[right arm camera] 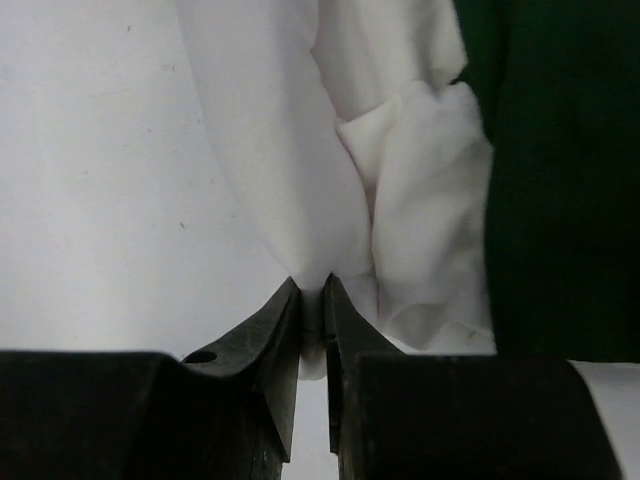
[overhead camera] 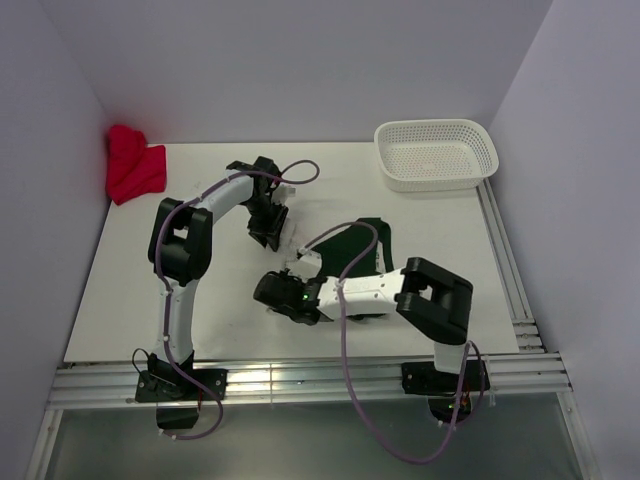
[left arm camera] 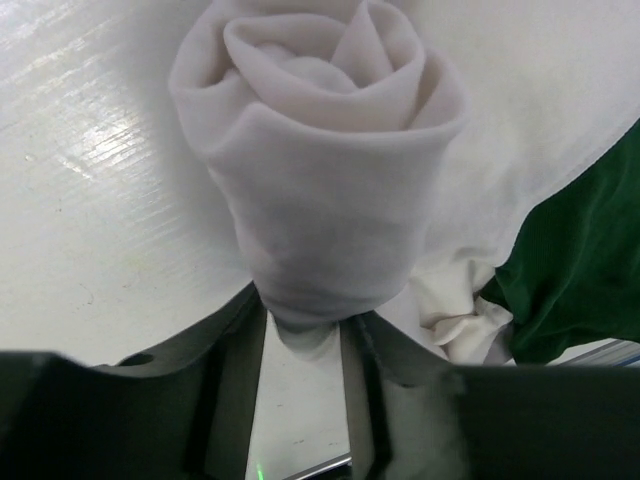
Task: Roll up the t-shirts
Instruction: Roll the tshirt
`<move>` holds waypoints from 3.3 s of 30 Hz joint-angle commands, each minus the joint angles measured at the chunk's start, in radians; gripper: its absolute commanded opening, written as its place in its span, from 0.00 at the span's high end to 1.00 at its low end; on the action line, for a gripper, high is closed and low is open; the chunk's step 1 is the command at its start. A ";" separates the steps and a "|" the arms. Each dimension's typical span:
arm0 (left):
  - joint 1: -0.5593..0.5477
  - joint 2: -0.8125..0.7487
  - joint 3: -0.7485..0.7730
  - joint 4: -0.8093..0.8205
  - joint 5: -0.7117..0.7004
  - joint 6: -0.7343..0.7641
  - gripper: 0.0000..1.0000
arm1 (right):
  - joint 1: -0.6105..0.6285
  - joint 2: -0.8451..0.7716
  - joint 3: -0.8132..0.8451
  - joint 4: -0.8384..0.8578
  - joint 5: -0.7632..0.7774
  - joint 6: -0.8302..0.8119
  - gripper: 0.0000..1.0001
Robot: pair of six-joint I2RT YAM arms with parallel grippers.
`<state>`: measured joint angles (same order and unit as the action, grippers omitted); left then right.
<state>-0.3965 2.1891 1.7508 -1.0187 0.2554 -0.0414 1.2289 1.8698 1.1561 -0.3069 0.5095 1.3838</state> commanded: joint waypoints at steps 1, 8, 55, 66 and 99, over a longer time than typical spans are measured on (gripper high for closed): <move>0.007 0.006 0.019 0.026 -0.044 0.021 0.59 | -0.008 -0.095 -0.152 0.208 -0.061 0.083 0.88; 0.022 -0.026 0.036 0.043 0.111 0.031 0.35 | -0.045 -0.126 -0.383 0.564 -0.141 0.198 0.90; -0.013 -0.022 -0.060 0.158 0.050 -0.049 0.65 | -0.026 -0.121 -0.126 -0.035 0.016 0.106 0.46; -0.045 -0.005 -0.025 0.112 -0.036 -0.049 0.65 | -0.012 -0.012 0.293 -0.443 0.181 -0.035 0.48; -0.076 0.066 0.062 0.022 -0.110 -0.052 0.62 | -0.111 0.425 0.706 -0.623 0.239 -0.186 0.49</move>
<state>-0.4694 2.2227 1.7962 -0.9703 0.2111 -0.1165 1.1229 2.2860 1.8458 -0.9089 0.7406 1.1980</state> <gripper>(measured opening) 0.380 0.506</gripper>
